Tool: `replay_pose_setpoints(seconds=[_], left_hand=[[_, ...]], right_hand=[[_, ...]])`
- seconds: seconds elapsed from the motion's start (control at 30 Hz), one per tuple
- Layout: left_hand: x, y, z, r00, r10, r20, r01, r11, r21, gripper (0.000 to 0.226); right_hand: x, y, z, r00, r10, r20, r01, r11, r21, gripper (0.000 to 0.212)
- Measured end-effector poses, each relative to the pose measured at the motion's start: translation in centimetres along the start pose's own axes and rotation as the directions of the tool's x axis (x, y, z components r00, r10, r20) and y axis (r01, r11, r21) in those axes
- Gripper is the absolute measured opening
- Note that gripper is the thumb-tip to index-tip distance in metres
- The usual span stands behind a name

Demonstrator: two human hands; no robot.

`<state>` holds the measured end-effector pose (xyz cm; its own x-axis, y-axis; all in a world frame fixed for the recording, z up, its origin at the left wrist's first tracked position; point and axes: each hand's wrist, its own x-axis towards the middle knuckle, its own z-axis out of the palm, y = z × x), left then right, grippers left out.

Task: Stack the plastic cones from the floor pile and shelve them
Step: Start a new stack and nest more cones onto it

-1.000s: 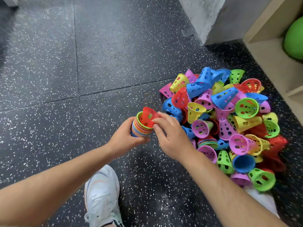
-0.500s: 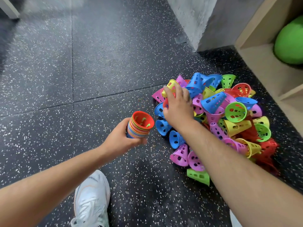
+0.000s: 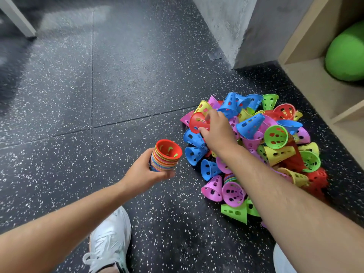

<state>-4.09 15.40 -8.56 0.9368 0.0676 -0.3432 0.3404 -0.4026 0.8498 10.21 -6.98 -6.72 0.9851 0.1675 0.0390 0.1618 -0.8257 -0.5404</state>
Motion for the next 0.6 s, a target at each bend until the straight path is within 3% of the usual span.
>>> replay_pose_setpoints(seconds=[0.1, 0.2, 0.27, 0.4, 0.6], left_hand=[[-0.2, 0.6, -0.1, 1.000, -0.001, -0.004, 0.001, 1.000, -0.027, 0.060], [-0.6, 1.0, -0.1, 0.999, 0.016, -0.029, -0.017, 0.999, -0.028, 0.067], [-0.9, 1.2, 0.1, 0.998, 0.035, -0.042, -0.036, 0.999, -0.032, 0.066], [-0.4, 1.5, 1.1, 0.995, 0.094, -0.020, -0.094, 0.995, -0.020, 0.064], [-0.1, 0.4, 2.2, 0.997, 0.075, 0.032, -0.076, 0.997, 0.026, 0.072]], right_hand=[[-2.4, -1.3, -1.7, 0.994, 0.107, -0.016, -0.089, 0.899, 0.429, 0.047], [-4.9, -2.9, -2.3, 0.998, -0.005, 0.061, -0.036, 0.758, 0.651, 0.052], [-6.3, -3.5, -2.4, 0.986, -0.134, 0.097, 0.038, 0.755, 0.654, 0.060], [-7.7, -3.5, -3.0, 0.942, -0.273, 0.194, 0.152, 0.865, 0.478, 0.068], [-8.2, -2.3, -3.4, 0.976, -0.165, 0.144, 0.088, 0.899, 0.429, 0.045]])
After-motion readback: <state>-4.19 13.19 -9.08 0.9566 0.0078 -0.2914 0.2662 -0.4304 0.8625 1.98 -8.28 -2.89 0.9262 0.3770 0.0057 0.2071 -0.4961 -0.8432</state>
